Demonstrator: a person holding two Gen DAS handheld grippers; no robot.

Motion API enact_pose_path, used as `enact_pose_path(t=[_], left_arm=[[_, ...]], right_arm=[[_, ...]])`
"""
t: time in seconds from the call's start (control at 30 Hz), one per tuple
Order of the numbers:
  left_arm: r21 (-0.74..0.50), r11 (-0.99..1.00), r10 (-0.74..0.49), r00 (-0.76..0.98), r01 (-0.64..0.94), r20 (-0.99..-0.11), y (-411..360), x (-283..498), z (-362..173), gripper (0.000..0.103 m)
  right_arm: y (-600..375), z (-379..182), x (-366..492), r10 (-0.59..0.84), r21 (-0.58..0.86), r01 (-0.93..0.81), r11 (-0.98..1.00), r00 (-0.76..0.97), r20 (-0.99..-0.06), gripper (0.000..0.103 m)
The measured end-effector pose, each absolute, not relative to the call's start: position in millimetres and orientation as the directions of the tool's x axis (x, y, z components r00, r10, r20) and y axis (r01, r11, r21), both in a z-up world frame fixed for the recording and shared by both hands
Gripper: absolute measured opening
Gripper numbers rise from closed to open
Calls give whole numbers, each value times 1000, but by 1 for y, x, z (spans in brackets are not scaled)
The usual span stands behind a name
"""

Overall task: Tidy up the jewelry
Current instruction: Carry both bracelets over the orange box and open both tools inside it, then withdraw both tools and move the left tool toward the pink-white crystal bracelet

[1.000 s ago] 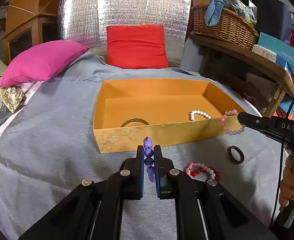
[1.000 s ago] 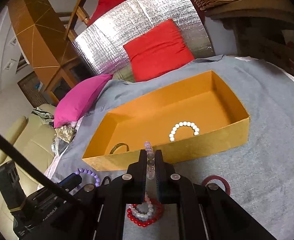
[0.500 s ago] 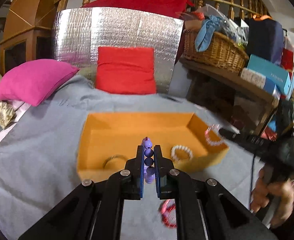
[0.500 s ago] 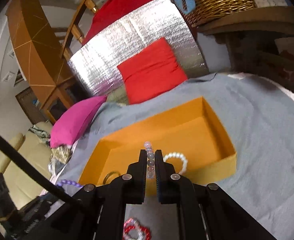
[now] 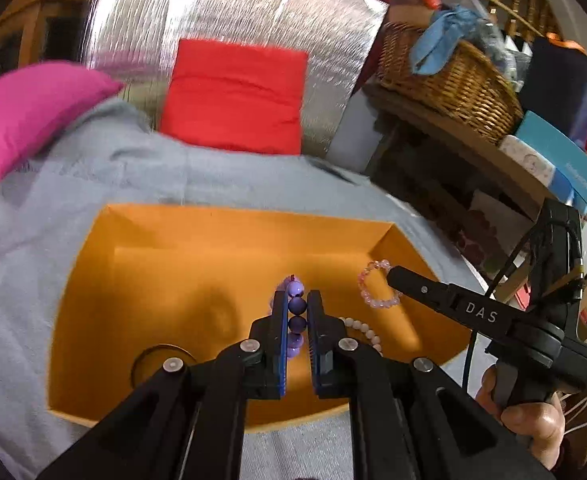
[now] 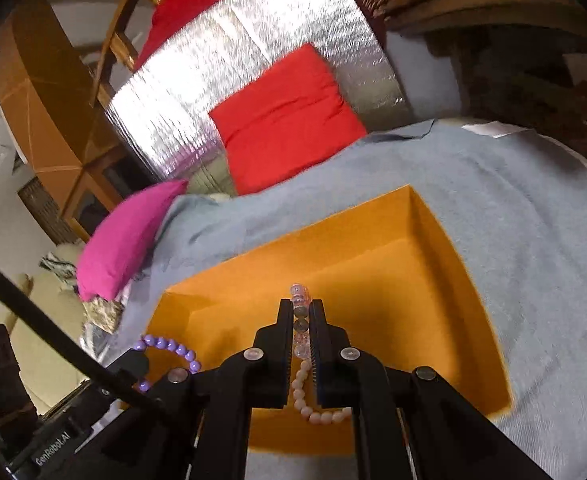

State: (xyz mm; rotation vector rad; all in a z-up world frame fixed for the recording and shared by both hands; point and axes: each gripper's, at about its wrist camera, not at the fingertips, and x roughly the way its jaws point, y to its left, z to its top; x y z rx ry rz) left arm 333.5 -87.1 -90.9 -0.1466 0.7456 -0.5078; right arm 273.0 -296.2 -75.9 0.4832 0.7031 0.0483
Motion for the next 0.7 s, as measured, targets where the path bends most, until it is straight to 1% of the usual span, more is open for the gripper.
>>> enact_pose_path(t=[0.17, 0.33, 0.37, 0.43, 0.47, 0.5, 0.53, 0.63, 0.7], left_arm=[[-306, 875, -478, 561, 376, -676, -97, 346, -119, 9], [-282, 882, -458, 545, 377, -702, -107, 344, -128, 10], [-277, 884, -454, 544, 377, -706, -108, 344, -127, 12], [-250, 893, -431, 555, 373, -712, -108, 341, -124, 21], [-241, 897, -423, 564, 370, -709, -106, 340, -122, 34], [-227, 902, -413, 584, 366, -699, -104, 336, -117, 43], [-219, 905, -408, 597, 364, -691, -102, 333, -114, 45], [-203, 910, -399, 630, 362, -667, -93, 324, -99, 47], [-191, 917, -384, 651, 349, -655, -85, 316, -91, 53]], right_arm=[[-293, -92, 295, 214, 423, 122, 898, 718, -662, 9], [-294, -100, 304, 179, 392, 149, 908, 708, -683, 10], [-297, -101, 304, 167, 388, 160, 908, 711, -683, 10], [-304, -101, 304, 144, 389, 190, 901, 716, -683, 10], [-308, -100, 302, 142, 397, 196, 897, 722, -677, 11], [-313, -99, 298, 135, 407, 207, 890, 733, -667, 14], [-319, -96, 293, 125, 414, 217, 884, 744, -657, 19], [-326, -86, 281, 108, 415, 220, 883, 764, -636, 19], [-329, -78, 271, 106, 415, 218, 883, 771, -629, 19]])
